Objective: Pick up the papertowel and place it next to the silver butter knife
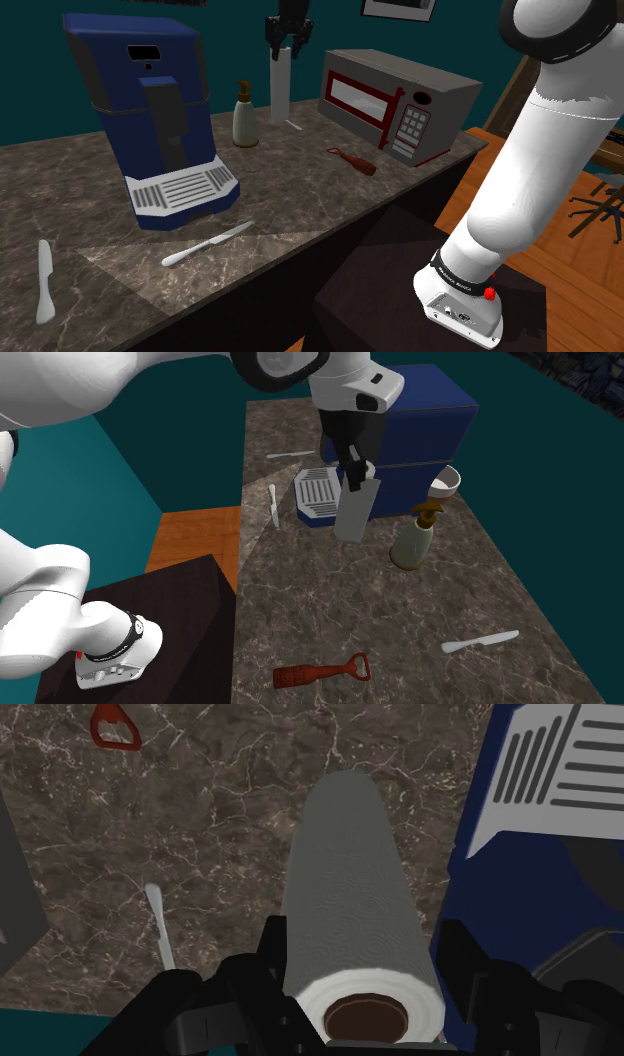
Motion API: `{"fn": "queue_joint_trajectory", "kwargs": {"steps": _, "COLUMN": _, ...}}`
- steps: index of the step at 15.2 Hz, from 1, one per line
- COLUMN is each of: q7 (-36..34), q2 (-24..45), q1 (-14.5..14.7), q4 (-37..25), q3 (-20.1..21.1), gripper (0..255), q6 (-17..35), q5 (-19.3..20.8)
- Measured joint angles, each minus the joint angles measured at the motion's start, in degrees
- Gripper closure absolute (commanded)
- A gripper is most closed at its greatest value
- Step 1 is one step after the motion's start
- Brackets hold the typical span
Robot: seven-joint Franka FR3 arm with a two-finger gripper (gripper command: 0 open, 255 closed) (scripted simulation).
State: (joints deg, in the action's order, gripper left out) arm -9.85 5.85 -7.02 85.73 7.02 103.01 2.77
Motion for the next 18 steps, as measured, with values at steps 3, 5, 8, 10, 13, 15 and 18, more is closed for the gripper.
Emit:
{"fn": "queue_joint_trajectory", "kwargs": {"steps": 3, "q7": 0.14, "q2": 0.32, "q1": -0.01, "q4": -2.51, "q3": -0.02, "gripper": 255, "q6": -2.19, "q5": 0.02}}
{"fn": "queue_joint_trajectory", "kwargs": {"steps": 5, "q7": 0.14, "q2": 1.21, "q1": 0.08, "q4": -5.69, "q3": 0.02, "gripper": 255, "q6": -4.49, "q5": 0.13}}
{"fn": "queue_joint_trajectory", "kwargs": {"steps": 8, "q7": 0.07, "q2": 2.4, "q1": 0.24, "q4": -9.56, "q3": 0.1, "gripper": 255, "q6": -7.19, "q5": 0.31}}
{"fn": "queue_joint_trajectory", "kwargs": {"steps": 10, "q7": 0.11, "q2": 3.18, "q1": 0.31, "q4": -12.29, "q3": 0.12, "gripper": 255, "q6": -9.14, "q5": 0.41}}
{"fn": "queue_joint_trajectory", "kwargs": {"steps": 13, "q7": 0.09, "q2": 4.37, "q1": 0.48, "q4": -16.16, "q3": 0.17, "gripper": 255, "q6": -11.84, "q5": 0.6}}
{"fn": "queue_joint_trajectory", "kwargs": {"steps": 15, "q7": -1.41, "q2": 3.46, "q1": 1.4, "q4": -14.59, "q3": 0.76, "gripper": 255, "q6": -11.25, "q5": 0.89}}
{"fn": "queue_joint_trajectory", "kwargs": {"steps": 18, "q7": -4.48, "q2": 1.79, "q1": 3.15, "q4": -10.84, "q3": 1.95, "gripper": 255, "q6": -9.35, "q5": 1.37}}
